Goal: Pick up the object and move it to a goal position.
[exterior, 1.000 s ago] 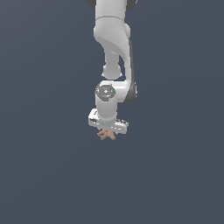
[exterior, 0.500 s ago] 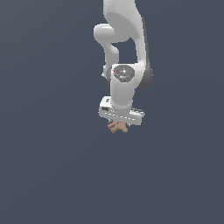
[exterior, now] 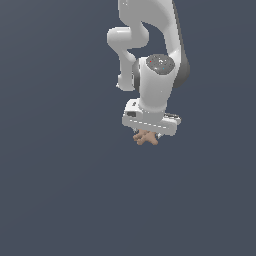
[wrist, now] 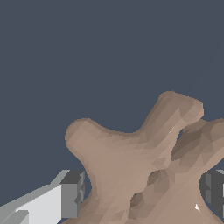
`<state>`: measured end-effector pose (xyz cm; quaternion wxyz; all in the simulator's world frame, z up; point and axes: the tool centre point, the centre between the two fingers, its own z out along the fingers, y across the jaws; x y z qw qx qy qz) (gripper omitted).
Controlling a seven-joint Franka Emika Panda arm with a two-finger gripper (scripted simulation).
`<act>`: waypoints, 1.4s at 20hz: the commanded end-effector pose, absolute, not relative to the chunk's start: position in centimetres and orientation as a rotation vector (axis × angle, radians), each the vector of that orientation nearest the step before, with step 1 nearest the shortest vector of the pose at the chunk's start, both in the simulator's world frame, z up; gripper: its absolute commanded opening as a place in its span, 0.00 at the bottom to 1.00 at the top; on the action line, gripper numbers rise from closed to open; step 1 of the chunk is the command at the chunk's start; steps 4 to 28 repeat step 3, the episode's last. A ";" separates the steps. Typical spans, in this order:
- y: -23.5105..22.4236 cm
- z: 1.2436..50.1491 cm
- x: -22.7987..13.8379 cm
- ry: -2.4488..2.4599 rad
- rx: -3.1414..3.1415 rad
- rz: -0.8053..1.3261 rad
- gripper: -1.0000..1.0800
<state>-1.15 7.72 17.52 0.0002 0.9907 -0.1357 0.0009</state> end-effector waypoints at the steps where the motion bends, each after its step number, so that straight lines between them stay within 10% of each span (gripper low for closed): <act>1: 8.0 17.9 -1.1 -0.428 3.112 0.000 0.00; 28: 8.0 17.9 -1.1 -0.428 3.112 0.000 0.00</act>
